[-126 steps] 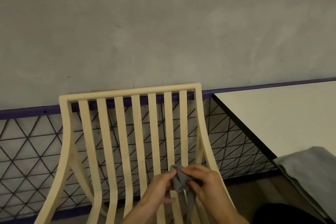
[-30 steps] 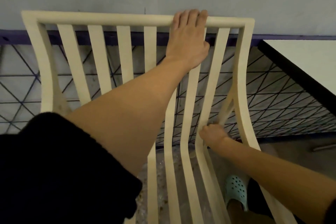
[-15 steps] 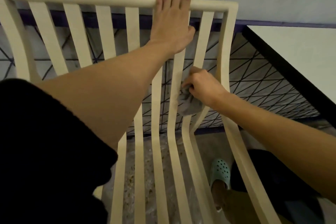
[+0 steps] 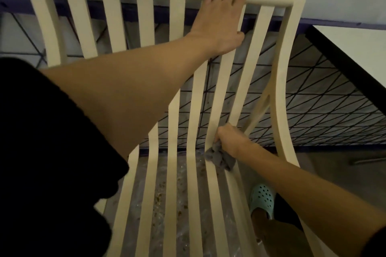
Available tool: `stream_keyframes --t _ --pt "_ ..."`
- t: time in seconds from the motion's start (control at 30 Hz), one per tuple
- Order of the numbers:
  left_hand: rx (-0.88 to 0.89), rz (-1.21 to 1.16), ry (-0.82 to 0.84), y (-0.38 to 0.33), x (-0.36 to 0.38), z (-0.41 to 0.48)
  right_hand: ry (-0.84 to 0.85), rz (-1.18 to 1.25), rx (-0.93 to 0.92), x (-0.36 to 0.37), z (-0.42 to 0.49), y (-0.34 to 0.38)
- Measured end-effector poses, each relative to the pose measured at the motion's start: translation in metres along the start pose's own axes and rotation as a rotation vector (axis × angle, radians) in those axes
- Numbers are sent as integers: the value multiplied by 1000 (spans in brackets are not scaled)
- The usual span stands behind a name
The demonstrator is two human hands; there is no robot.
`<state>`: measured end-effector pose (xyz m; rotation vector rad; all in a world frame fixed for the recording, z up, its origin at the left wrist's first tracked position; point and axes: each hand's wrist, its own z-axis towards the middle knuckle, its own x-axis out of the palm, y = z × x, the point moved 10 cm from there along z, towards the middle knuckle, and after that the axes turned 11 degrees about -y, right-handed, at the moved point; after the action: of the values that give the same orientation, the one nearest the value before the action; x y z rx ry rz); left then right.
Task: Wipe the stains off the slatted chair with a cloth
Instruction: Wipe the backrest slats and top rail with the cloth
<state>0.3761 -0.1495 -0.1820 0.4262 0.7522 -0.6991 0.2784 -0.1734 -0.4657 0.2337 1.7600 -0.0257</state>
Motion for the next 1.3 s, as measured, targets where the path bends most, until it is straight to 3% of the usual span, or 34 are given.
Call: stream_keyframes --t 0.17,0.23,0.3,0.43,0.53,0.8,1.07,1.2,1.3 --pt "-64 -367 251 -11 7 -76 -5 276 -51 -10 -32 18" --pt "-313 -622 457 -20 24 -155 -40 570 0 -27 -59 21" --pt "-714 -844 589 -24 38 -250 -52 837 51 -32 -86 27" --pt "-1428 -1133 474 -49 -4 -406 48 1054 62 -14 -157 64" --pt "-1642 -1191 364 -80 -62 -468 105 1119 74 8 -223 90" --pt "-1435 -973 134 -83 -157 -506 59 1299 142 32 -319 101" --pt "-1197 -1110 435 -119 -160 -485 -11 1479 278 28 -331 91" --pt "-1171 -998 286 -108 -163 -478 23 1524 286 22 -333 91" --pt "-1245 -981 207 -99 -169 -480 -70 1475 266 13 -333 80"
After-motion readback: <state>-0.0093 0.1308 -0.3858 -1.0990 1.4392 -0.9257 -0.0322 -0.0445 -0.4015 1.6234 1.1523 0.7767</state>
